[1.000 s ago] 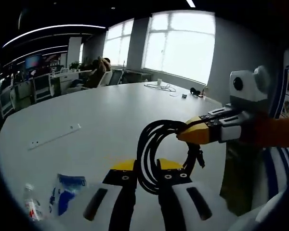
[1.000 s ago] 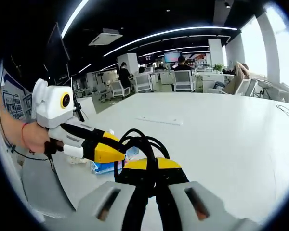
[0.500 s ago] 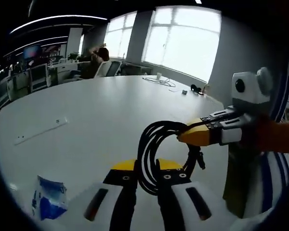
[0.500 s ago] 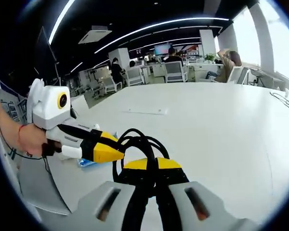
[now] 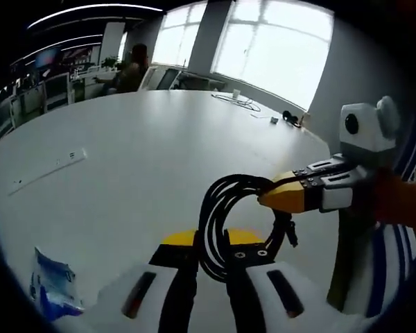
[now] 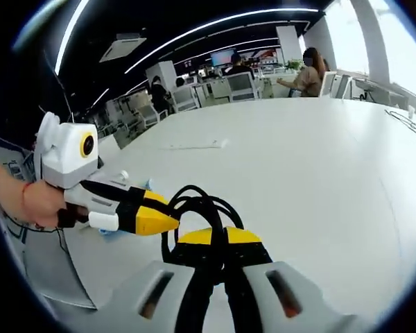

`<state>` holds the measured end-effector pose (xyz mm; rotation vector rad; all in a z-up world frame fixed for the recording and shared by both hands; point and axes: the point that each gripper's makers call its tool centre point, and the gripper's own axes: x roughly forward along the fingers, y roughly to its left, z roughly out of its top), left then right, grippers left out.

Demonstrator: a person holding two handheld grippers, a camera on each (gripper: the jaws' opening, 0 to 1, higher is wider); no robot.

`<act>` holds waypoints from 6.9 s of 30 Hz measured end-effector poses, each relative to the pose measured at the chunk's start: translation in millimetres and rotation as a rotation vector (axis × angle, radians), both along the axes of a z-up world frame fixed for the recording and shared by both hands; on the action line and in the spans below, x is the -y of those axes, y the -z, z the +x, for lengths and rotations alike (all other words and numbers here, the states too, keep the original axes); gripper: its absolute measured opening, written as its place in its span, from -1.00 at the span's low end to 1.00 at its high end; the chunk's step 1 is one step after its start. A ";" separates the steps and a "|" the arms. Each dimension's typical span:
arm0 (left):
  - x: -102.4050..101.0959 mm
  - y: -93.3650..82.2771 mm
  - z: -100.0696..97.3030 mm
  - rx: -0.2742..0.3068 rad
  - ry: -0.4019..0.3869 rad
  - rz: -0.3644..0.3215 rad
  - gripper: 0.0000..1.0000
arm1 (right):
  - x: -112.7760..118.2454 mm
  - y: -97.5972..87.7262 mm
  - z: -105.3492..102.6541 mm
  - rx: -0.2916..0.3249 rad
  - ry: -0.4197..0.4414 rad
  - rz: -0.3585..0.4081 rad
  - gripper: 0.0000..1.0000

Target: Arrange the tabletop items into an orderly group along one side of the table until the central work area is clear of visible clutter.

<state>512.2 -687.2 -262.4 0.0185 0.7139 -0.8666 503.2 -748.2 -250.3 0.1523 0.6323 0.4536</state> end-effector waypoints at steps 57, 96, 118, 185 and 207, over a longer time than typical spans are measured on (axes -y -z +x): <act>16.1 70.6 23.8 -0.159 -0.032 0.064 -0.79 | 18.3 79.2 20.9 -0.173 0.068 0.027 -0.95; 10.6 62.5 26.4 -0.101 -0.014 0.055 -0.44 | 22.9 73.5 25.2 -0.122 0.059 -0.076 -0.76; -1.5 47.0 21.8 -0.089 0.002 0.038 -0.02 | 23.0 61.0 19.0 -0.110 0.068 -0.110 -0.39; -145.2 -42.5 -25.8 0.000 -0.166 -0.039 0.76 | -31.8 -19.1 -19.3 0.039 -0.051 -0.102 0.23; -218.4 -67.8 -58.8 0.030 -0.304 -0.051 0.77 | -82.2 -45.2 -30.0 0.089 -0.157 -0.104 0.20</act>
